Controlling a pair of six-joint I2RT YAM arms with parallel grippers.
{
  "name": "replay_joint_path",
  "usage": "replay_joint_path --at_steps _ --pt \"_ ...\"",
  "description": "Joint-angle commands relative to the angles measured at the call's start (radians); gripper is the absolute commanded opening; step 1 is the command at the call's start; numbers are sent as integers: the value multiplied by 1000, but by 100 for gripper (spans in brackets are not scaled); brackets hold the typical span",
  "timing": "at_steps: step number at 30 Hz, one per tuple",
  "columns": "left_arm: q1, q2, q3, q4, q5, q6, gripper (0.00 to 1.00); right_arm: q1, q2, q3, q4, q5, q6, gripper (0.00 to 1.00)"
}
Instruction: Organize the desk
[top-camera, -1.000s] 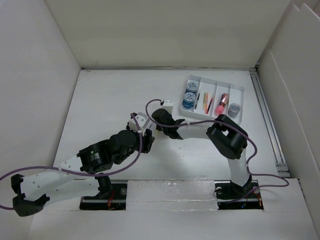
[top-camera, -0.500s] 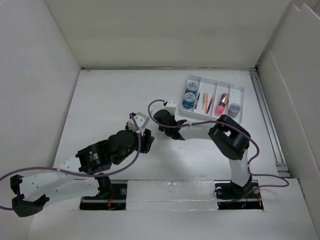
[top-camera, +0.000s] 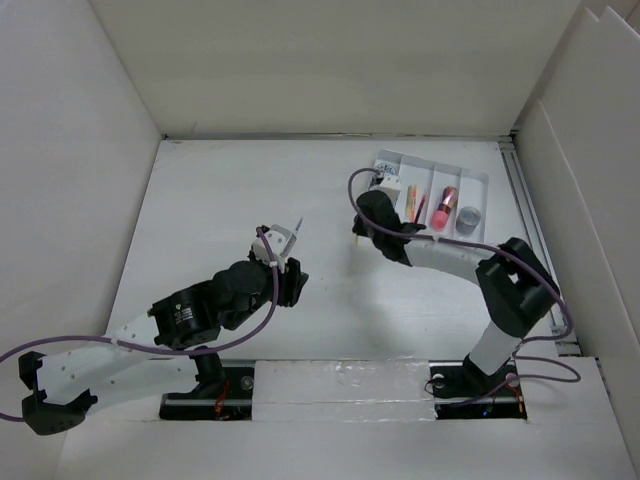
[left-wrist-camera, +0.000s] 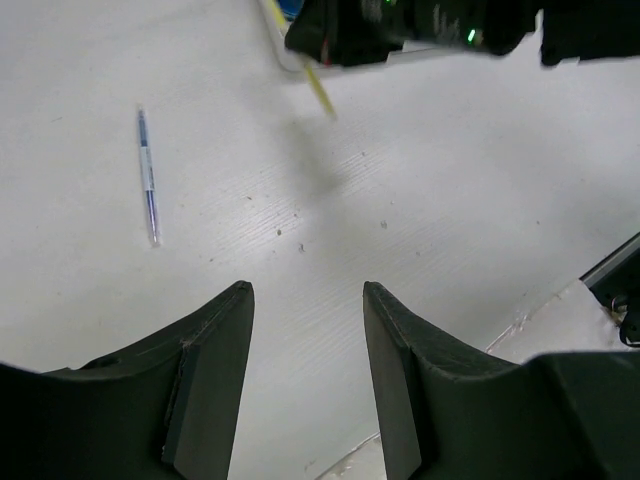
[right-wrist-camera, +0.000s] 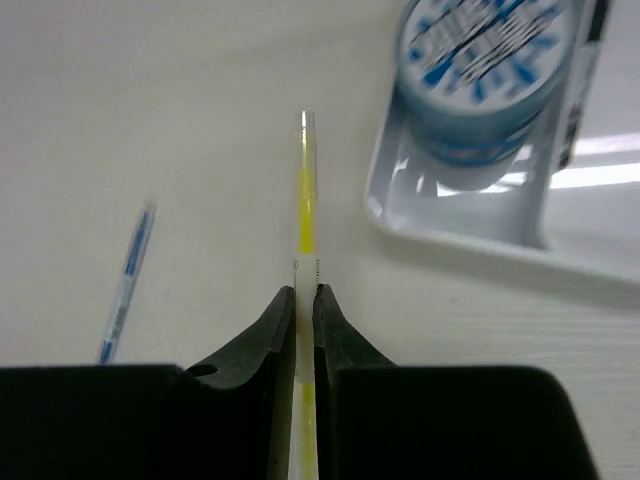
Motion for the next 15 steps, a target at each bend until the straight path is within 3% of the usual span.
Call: replay_joint_path --at_steps 1,7,15 --pt "1 -9 4 25 6 9 43 -125 -97 -16 59 -58 -29 7" --pt "1 -11 2 25 8 11 43 -390 -1 80 30 -180 -80 8" --pt "1 -1 1 25 -1 7 43 -540 88 172 21 -309 -40 15"
